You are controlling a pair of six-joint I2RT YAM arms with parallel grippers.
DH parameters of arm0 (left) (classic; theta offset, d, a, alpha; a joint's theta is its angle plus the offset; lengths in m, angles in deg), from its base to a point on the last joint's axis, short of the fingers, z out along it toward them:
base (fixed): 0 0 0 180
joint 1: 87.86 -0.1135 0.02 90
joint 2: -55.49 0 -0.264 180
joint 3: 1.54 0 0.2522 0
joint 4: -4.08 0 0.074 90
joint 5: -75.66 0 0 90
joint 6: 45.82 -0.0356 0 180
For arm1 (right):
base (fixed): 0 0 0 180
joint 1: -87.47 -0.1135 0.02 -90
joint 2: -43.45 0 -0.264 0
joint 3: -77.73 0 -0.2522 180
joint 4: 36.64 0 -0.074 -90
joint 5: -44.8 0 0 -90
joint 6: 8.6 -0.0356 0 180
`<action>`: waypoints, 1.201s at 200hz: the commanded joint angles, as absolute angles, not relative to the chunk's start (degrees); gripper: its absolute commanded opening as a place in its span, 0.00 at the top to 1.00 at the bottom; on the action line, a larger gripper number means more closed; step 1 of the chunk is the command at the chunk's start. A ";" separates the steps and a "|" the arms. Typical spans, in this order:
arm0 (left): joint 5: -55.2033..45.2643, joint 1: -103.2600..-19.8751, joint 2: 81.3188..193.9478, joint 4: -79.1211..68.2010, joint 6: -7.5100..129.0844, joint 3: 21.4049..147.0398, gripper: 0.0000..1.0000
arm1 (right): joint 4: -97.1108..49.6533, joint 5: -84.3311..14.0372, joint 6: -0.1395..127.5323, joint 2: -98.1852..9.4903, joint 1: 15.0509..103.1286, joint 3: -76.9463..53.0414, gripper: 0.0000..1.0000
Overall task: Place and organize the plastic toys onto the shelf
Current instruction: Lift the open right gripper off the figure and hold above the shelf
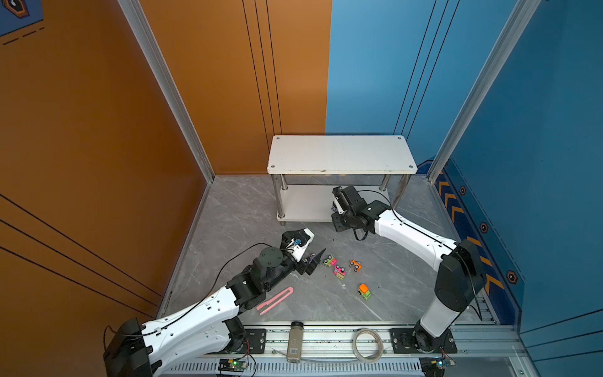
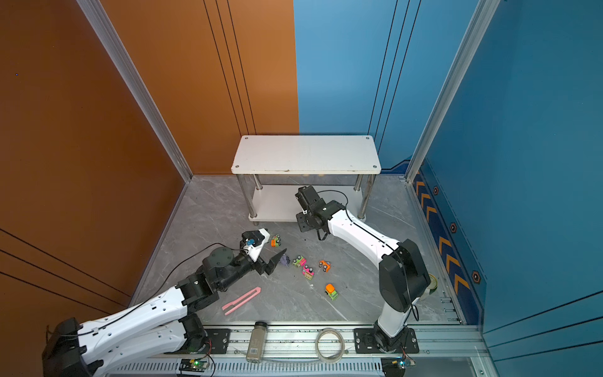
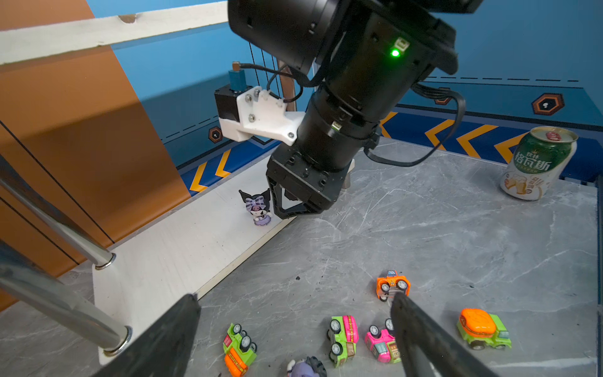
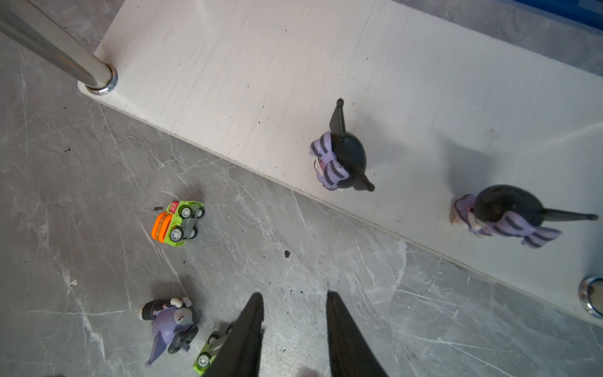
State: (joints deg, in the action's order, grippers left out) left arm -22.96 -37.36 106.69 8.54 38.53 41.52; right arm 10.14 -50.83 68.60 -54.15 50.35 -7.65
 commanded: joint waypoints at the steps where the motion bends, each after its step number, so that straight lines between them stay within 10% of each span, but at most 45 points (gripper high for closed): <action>1: -21.88 -38.18 105.60 7.91 38.89 42.73 0.19 | 5.80 -50.28 67.35 -52.21 50.51 -10.87 0.88; 61: -22.42 -38.52 105.69 7.98 39.52 42.47 0.50 | 5.07 -49.40 67.34 -55.04 52.75 -10.35 1.00; 240: -21.98 -39.99 107.02 8.64 40.27 42.32 0.54 | 4.15 -49.17 69.19 -61.20 56.07 -3.25 1.00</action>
State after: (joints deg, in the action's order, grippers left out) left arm -22.83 -39.21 106.84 8.12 39.56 41.52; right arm 4.52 -49.65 68.07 -60.18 55.51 -5.18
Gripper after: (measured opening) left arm 0.461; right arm 0.047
